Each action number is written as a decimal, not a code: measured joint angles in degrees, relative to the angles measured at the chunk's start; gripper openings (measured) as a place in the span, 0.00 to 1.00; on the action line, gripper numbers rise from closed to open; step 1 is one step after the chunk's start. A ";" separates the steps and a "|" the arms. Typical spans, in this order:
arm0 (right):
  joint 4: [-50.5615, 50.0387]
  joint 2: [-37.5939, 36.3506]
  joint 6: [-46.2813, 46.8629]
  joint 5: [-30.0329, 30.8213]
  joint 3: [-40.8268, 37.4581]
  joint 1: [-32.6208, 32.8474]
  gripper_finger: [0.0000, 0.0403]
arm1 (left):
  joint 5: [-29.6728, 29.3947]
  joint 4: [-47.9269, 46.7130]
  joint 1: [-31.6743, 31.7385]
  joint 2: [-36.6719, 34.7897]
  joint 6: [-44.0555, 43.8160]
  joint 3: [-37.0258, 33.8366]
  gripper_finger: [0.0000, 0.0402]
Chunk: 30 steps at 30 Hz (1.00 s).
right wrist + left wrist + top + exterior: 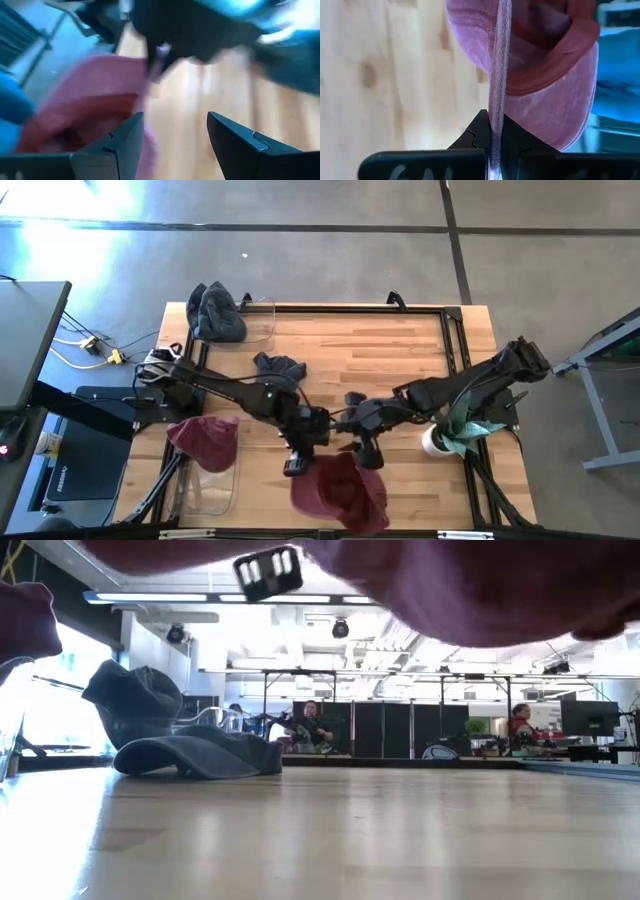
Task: Pick & Place hat
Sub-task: Put the red cap into the bottom transparent bin
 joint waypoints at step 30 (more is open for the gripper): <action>2.15 3.70 30.15 23.67 0.00 6.75 0.02 | -9.20 -11.02 3.23 -0.22 -0.08 7.20 0.21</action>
